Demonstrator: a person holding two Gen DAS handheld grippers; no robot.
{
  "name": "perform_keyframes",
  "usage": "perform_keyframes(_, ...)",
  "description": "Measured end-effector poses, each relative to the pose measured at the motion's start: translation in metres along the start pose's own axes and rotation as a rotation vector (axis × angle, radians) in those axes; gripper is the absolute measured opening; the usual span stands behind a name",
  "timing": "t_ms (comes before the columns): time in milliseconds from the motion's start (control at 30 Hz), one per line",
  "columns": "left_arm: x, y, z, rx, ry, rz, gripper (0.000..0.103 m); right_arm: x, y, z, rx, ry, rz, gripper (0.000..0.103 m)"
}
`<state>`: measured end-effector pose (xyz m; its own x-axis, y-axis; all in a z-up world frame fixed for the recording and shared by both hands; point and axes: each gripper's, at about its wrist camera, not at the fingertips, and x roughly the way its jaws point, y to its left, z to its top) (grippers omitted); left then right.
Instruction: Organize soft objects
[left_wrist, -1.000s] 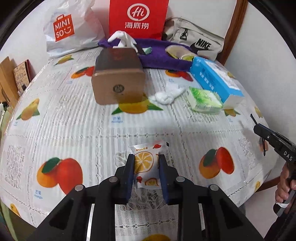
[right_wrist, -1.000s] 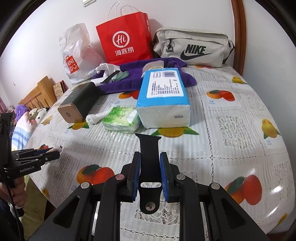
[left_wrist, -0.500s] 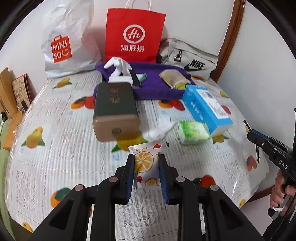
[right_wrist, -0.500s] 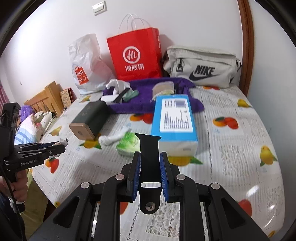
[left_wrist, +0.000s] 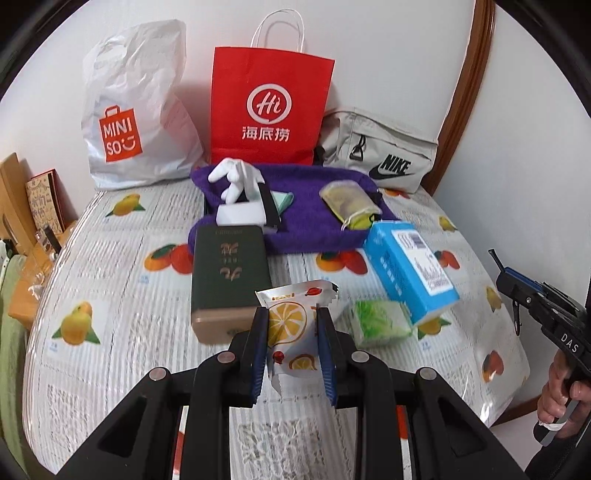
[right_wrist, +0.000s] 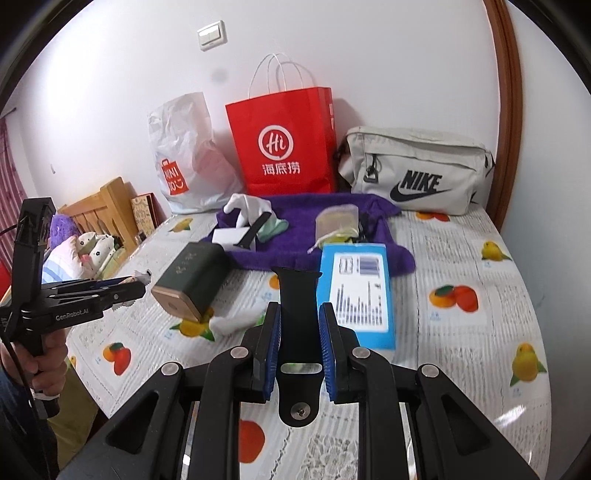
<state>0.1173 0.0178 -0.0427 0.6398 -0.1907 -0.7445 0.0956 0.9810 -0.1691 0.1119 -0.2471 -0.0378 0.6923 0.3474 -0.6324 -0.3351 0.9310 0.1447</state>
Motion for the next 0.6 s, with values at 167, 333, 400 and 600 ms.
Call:
perform_keyframes(167,0.001,0.001,0.016,-0.003,-0.013,-0.004,0.024,0.006,0.0,0.017,-0.006,-0.015,0.01,0.021)
perform_keyframes(333,0.005,0.005,0.031,-0.017,-0.017,-0.002,0.024,0.015,-0.001,0.033,-0.013,-0.033,0.029,0.021)
perform_keyframes(400,0.006,0.007,0.037,-0.024,-0.022,-0.002,0.024,0.02,-0.002,0.039,-0.012,-0.033,0.032,0.021)
perform_keyframes(600,0.015,0.012,0.055,-0.042,-0.028,0.017,0.024,0.033,-0.006,0.055,-0.022,-0.033,0.033,0.021)
